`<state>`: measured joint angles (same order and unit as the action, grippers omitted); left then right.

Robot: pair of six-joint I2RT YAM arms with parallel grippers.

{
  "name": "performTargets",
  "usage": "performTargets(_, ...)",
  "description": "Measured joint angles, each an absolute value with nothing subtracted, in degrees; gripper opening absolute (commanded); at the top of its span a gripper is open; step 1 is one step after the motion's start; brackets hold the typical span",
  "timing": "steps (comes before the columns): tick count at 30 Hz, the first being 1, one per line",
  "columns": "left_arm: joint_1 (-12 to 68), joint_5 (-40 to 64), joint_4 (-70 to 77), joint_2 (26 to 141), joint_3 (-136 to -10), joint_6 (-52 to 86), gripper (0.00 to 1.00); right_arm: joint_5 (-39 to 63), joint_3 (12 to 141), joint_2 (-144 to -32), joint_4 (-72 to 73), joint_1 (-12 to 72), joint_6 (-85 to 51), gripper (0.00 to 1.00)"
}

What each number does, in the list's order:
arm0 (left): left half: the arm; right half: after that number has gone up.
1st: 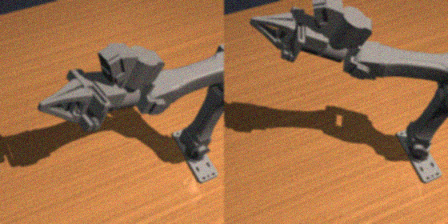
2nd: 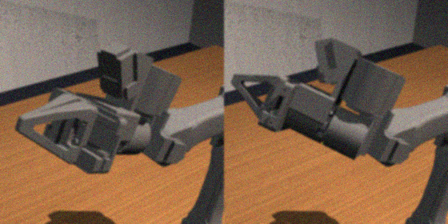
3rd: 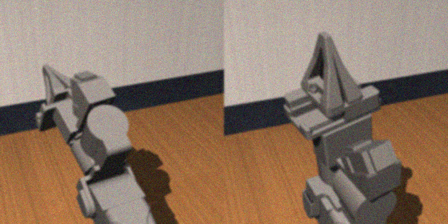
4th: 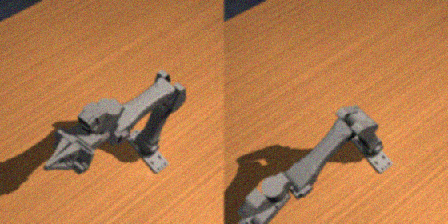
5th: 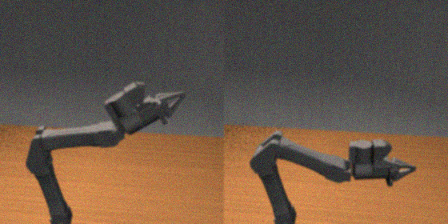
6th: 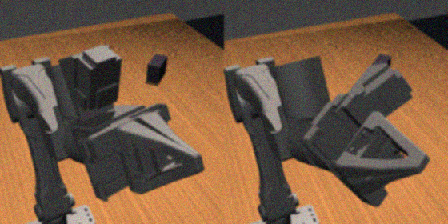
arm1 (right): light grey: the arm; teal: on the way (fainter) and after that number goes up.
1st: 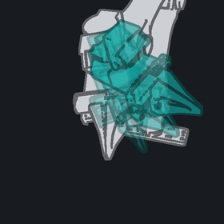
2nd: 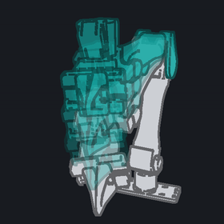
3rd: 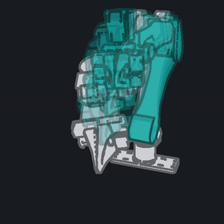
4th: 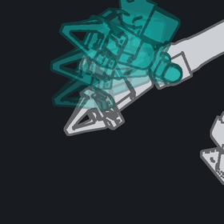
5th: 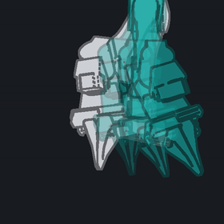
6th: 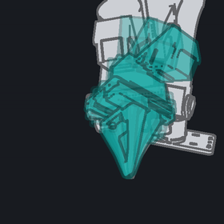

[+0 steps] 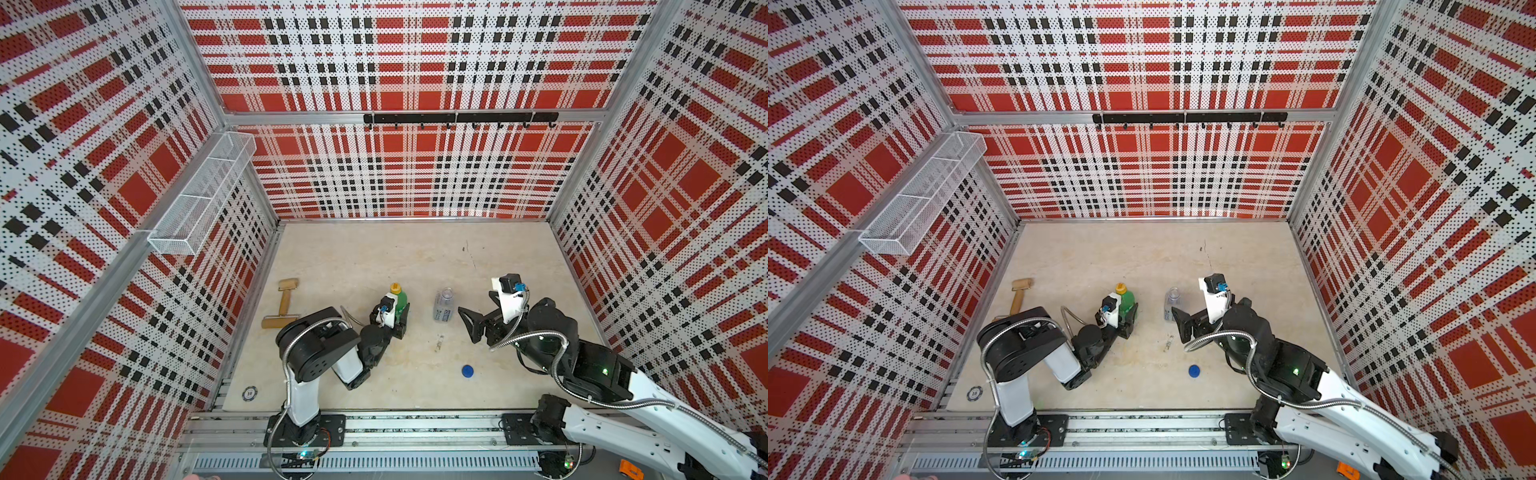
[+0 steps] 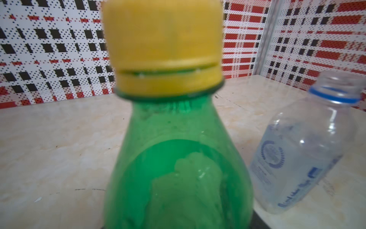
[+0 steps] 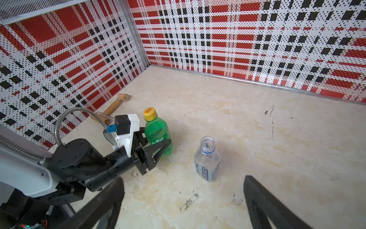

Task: Screw on the bottle caps
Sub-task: Place the plastic bottle at the center of the table.

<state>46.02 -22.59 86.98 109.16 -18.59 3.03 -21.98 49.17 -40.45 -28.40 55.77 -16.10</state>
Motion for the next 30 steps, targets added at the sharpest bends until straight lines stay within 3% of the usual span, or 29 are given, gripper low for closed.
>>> performTargets(13, 45.01, -29.23, 88.64, 117.45, -22.39, 6.09, 0.63, -21.30, 43.70, -39.00, -24.40, 55.77, -13.08, 1.00)
performTargets(30, 45.91, -33.52, 88.51, 119.52, -21.02, 11.35, 0.83, -20.75, 43.05, -40.07, -21.96, 55.77, -11.81, 1.00)
